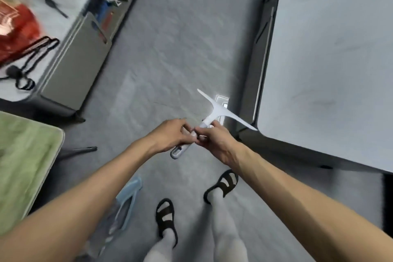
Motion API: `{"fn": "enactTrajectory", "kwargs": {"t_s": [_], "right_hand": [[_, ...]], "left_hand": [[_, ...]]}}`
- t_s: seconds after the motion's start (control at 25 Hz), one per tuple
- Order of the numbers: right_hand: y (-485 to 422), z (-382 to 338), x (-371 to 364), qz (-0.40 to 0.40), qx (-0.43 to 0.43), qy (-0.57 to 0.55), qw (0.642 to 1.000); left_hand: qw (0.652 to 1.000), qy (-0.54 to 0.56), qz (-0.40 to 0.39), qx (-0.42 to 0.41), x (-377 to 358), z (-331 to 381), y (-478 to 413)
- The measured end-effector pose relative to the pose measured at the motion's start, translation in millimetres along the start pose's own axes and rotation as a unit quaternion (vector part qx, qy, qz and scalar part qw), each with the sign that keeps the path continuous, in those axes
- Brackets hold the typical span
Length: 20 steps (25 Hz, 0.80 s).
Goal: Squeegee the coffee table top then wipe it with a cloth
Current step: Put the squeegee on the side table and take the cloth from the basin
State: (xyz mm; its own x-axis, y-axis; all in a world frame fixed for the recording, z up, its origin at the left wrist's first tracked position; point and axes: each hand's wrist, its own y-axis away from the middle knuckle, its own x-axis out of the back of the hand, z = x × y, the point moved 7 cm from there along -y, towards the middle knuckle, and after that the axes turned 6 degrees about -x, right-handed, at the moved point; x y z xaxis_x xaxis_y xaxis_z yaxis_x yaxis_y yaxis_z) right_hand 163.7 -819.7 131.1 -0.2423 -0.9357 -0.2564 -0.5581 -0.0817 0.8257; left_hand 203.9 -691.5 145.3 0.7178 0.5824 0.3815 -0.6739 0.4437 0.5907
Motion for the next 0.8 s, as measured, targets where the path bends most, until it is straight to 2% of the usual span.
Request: {"fn": "enactTrajectory", "kwargs": {"t_s": [0.32,0.6,0.8], "right_hand": [[106.7,67.7,-193.6,-0.014,0.011,0.125,0.992],[151.1,138.7,-290.6,-0.050,0.025,0.196,0.979],[167.6,195.1,-348.2,-0.088,0.005,0.281,0.956]], "left_hand": [[0.996,0.008,0.082,0.039,82.0,-99.5,218.6],[0.979,0.021,0.187,0.085,94.9,-170.0,347.4],[0.972,0.021,0.202,0.117,93.9,-228.4,418.6]]}}
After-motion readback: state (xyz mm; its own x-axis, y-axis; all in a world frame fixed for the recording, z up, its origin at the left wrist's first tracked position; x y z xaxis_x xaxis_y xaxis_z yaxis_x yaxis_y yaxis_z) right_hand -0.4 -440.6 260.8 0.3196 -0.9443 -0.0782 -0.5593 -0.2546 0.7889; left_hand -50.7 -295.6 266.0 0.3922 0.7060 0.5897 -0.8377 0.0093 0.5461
